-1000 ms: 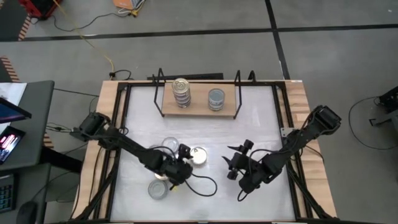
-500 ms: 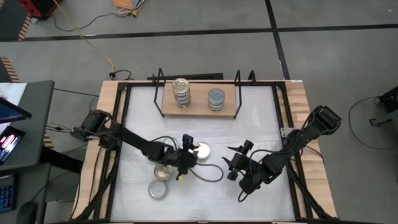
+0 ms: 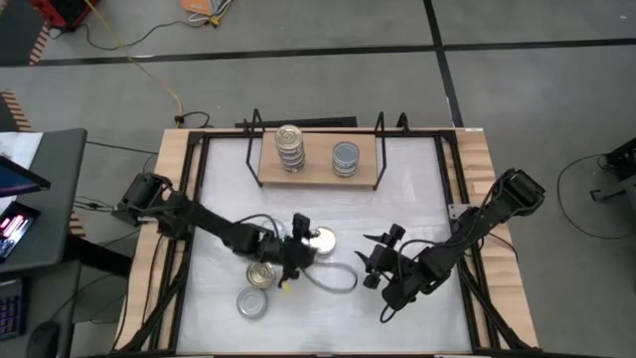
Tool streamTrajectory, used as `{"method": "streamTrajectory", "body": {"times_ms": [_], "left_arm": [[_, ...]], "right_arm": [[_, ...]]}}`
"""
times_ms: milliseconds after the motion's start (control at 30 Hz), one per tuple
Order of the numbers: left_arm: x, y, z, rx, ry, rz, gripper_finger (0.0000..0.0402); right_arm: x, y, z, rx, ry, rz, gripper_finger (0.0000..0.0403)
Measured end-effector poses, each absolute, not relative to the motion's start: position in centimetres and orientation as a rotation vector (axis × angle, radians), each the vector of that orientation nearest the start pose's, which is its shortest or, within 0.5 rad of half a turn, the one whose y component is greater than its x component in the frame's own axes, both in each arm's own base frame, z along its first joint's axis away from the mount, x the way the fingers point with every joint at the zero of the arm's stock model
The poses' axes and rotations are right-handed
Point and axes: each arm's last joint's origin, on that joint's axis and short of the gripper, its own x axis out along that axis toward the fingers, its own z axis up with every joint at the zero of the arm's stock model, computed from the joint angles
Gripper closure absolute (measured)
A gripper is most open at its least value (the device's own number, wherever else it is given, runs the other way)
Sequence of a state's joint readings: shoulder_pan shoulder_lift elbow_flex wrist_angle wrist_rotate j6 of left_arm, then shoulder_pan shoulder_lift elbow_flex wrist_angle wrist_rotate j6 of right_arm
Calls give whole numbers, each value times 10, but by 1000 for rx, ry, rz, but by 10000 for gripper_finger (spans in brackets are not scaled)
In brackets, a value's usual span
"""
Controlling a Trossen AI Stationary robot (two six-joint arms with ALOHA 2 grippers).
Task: Stack canned seafood by type on shelf
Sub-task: Stack the blue-pink tuna can on top of the other blue-pink tuna can on the shelf
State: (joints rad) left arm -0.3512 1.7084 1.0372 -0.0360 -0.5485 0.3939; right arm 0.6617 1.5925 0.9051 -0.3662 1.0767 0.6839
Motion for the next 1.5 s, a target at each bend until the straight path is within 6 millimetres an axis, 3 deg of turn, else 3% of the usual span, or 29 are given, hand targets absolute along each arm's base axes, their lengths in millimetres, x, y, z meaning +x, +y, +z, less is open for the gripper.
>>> {"method": "streamTrajectory", "body": {"times_ms": [133,267,400,567,800,1133,1500], "left_arm": [[337,-125,192,756,674,-69,214],[341,-128,170,792,724,-89,214],[349,-126,145,864,773,-37,214],[355,-124,128,990,798,98,233],[361,-108,131,952,799,191,298],[365,-99,133,855,783,159,388],[355,-115,134,833,792,143,399]], "right_arm": [[247,160,188,-147,500,-571,143],[248,160,188,-135,482,-581,143],[247,162,189,-137,473,-583,143],[247,161,189,-140,474,-584,143],[247,162,189,-143,476,-584,143],[246,161,188,-143,476,-584,143],[247,162,189,-139,475,-584,143]]}}
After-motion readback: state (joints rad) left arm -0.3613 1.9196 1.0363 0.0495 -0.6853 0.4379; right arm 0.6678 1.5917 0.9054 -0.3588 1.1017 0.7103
